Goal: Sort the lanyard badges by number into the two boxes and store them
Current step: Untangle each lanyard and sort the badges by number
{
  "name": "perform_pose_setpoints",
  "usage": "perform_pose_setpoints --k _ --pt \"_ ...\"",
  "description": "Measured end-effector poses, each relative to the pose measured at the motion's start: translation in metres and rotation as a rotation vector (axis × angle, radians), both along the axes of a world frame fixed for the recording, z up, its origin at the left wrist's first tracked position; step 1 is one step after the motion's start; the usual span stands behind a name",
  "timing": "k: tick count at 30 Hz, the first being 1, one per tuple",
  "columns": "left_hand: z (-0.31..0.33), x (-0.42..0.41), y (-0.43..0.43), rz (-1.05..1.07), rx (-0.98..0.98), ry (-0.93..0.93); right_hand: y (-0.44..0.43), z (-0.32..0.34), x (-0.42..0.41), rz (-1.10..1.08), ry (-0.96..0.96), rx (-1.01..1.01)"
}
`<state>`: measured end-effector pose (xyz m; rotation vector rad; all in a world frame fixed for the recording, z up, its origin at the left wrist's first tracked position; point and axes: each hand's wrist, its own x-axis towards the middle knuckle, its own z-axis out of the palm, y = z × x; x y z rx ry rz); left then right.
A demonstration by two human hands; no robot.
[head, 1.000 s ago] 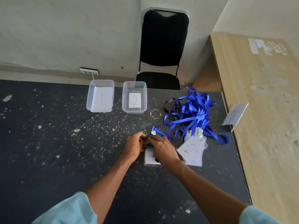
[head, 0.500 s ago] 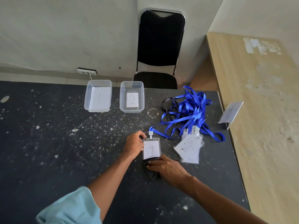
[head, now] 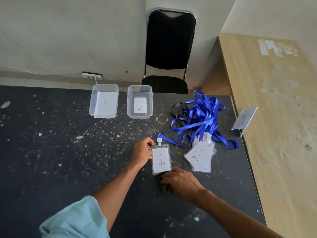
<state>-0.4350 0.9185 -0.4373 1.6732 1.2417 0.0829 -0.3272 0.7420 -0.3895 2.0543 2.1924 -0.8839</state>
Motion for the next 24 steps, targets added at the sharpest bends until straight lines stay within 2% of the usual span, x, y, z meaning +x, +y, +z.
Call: perform_pose_setpoints --k 4,5,10,12,14,16,18,21,24 --pt "-0.001 0.000 0.001 -0.014 0.036 0.014 0.026 0.001 0.011 -0.272 0.004 0.150" --pt "-0.001 -0.001 0.001 -0.020 0.046 0.023 0.031 -0.001 0.008 -0.283 -0.004 0.149" --pt "-0.001 0.000 0.001 0.005 -0.014 -0.009 0.014 -0.019 -0.007 0.015 0.027 0.071" --pt "-0.003 0.000 0.002 0.003 -0.020 -0.012 0.009 -0.019 0.004 0.073 0.033 0.042" --pt "-0.002 0.000 0.001 0.001 -0.008 -0.006 0.016 -0.011 0.014 -0.058 0.032 0.079" --pt "-0.001 0.001 0.002 -0.012 -0.001 -0.004 0.029 -0.007 0.021 -0.307 0.019 0.194" --pt "-0.001 0.000 0.002 -0.024 -0.018 -0.019 0.044 -0.006 0.021 -0.465 0.000 0.202" --pt "-0.003 0.001 0.002 -0.007 -0.004 0.001 0.051 -0.009 0.013 -0.403 -0.070 0.077" --pt "-0.001 0.002 0.000 -0.010 0.030 0.033 0.036 -0.015 0.007 -0.312 -0.013 0.045"
